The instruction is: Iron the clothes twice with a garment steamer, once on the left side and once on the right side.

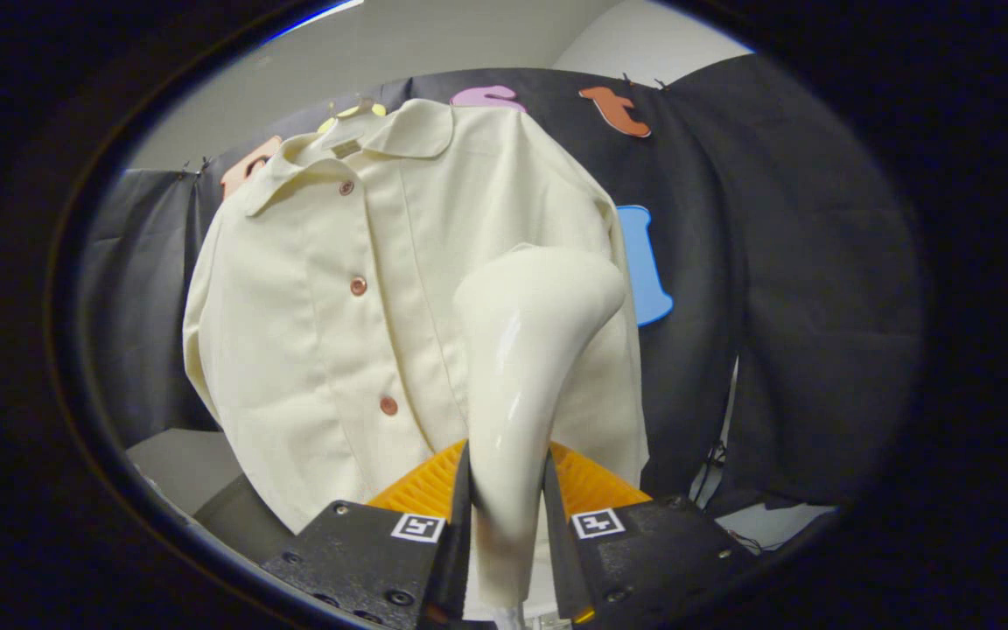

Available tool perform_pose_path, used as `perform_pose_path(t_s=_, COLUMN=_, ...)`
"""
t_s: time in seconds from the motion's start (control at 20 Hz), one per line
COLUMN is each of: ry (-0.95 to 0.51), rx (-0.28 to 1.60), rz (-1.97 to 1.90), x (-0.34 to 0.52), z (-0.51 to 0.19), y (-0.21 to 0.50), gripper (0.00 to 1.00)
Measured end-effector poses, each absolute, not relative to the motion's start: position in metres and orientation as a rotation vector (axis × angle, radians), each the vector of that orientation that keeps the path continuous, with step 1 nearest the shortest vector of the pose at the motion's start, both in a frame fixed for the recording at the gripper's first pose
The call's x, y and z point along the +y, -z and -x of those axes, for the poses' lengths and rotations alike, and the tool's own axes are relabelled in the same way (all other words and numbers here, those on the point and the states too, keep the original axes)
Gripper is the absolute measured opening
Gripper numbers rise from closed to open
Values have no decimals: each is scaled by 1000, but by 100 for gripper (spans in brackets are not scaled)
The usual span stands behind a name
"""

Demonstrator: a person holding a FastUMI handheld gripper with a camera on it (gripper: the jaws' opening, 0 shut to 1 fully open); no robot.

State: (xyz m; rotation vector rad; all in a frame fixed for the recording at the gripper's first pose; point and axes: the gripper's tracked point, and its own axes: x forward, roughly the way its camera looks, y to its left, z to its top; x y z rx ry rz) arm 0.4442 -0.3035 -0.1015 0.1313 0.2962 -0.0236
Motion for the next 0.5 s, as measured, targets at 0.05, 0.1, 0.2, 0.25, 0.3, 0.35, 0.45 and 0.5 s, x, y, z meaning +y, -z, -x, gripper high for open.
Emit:
perform_pose_path(t_s=0.05, ry=20, rx=305, rz=-142, x=-306, z=-442, y=110, gripper=39)
perform_pose_path(t_s=0.1, ry=16, rx=314, rz=-148, x=-307, z=-441, y=117, gripper=39)
perform_pose_path(t_s=0.2, ry=11, rx=332, rz=-161, x=-310, z=-437, y=135, gripper=39)
perform_pose_path(t_s=0.25, ry=11, rx=342, rz=-168, x=-312, z=-434, y=144, gripper=39)
perform_pose_path(t_s=0.3, ry=10, rx=352, rz=-170, x=-314, z=-431, y=152, gripper=39)
perform_pose_path(t_s=0.35, ry=11, rx=359, rz=-174, x=-315, z=-429, y=160, gripper=39)
perform_pose_path(t_s=0.45, ry=11, rx=375, rz=-182, x=-318, z=-425, y=176, gripper=39)
perform_pose_path(t_s=0.5, ry=13, rx=386, rz=-182, x=-319, z=-422, y=184, gripper=39)
